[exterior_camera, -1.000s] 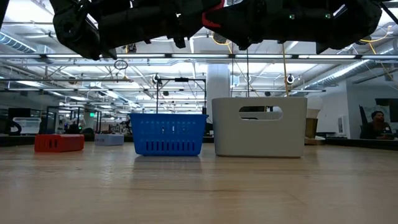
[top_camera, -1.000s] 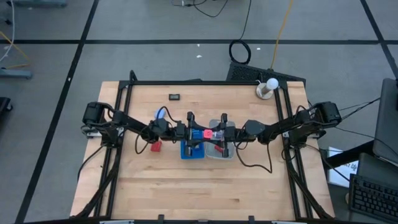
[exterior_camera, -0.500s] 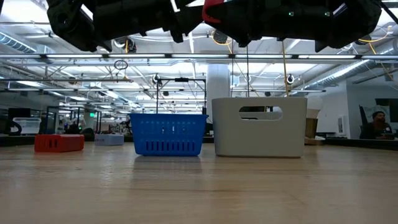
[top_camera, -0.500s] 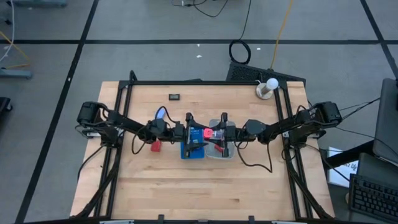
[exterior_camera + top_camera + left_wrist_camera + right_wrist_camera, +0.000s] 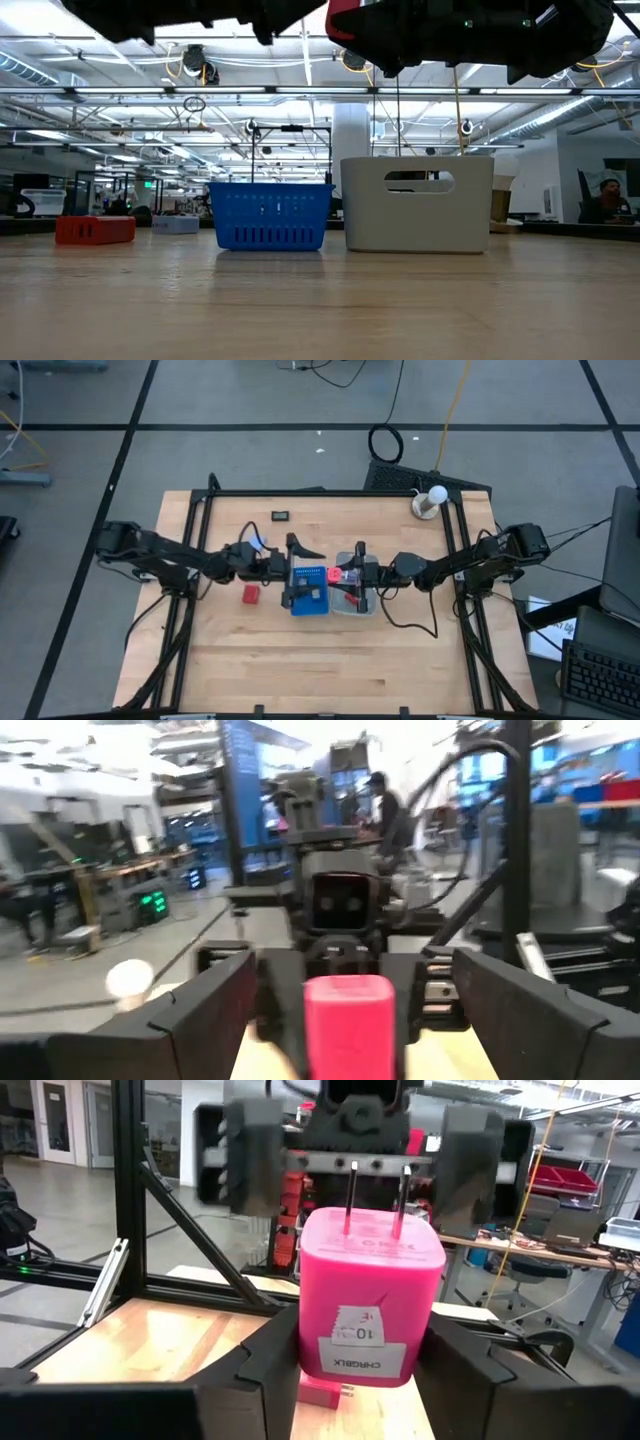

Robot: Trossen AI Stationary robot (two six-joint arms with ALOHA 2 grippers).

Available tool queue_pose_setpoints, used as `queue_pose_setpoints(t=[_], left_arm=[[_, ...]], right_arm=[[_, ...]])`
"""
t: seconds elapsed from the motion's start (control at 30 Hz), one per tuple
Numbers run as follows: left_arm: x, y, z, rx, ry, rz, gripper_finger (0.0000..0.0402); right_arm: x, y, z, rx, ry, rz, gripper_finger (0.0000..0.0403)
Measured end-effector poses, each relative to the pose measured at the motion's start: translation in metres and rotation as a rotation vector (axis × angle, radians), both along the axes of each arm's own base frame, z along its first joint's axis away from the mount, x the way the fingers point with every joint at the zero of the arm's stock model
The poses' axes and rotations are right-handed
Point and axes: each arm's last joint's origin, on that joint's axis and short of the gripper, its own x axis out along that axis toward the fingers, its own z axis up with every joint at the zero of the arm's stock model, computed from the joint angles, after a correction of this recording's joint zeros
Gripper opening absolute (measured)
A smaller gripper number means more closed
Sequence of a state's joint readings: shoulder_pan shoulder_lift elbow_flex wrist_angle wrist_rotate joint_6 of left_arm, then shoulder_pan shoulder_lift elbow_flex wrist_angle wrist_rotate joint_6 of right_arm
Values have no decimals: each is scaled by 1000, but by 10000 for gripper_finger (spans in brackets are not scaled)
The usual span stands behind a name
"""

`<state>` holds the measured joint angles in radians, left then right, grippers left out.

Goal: Pick & Place Office items
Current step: Put the pink charger adapter into the gray bin

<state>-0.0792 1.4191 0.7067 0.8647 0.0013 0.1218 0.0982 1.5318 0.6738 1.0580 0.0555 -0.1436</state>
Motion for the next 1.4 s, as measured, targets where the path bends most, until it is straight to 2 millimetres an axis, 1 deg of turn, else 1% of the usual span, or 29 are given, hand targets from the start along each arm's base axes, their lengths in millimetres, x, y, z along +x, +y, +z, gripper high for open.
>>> queue_pose_setpoints(t=[0.13,0.27,0.4,0.6,0.73,0.83,0.97,1.1,1.27,1.4], left_arm=[[-15,6,14,-15,45,130,335],[-28,14,17,-19,145,239,335],[-37,16,19,23,209,225,335],[-49,17,16,28,212,217,335],[-65,24,0,-9,209,242,335],[-82,29,-12,-40,177,264,335],[-106,34,-27,-80,151,287,335],[-125,36,-41,-86,140,295,335],[-145,38,-63,-115,140,316,335],[-154,39,-77,-149,140,320,335]], right_arm=[[-1,0,-1,-2,19,0,150],[-5,-1,4,-2,47,-30,155],[-12,-3,9,-5,96,-54,154],[-22,-4,18,-9,141,-53,152],[-29,-4,21,6,151,-52,156],[-34,-5,20,8,147,-52,152],[-43,-6,17,16,146,-63,151],[-53,-8,11,21,159,-108,157],[-66,-10,2,57,172,-126,150],[-75,-14,-4,82,175,-160,155]])
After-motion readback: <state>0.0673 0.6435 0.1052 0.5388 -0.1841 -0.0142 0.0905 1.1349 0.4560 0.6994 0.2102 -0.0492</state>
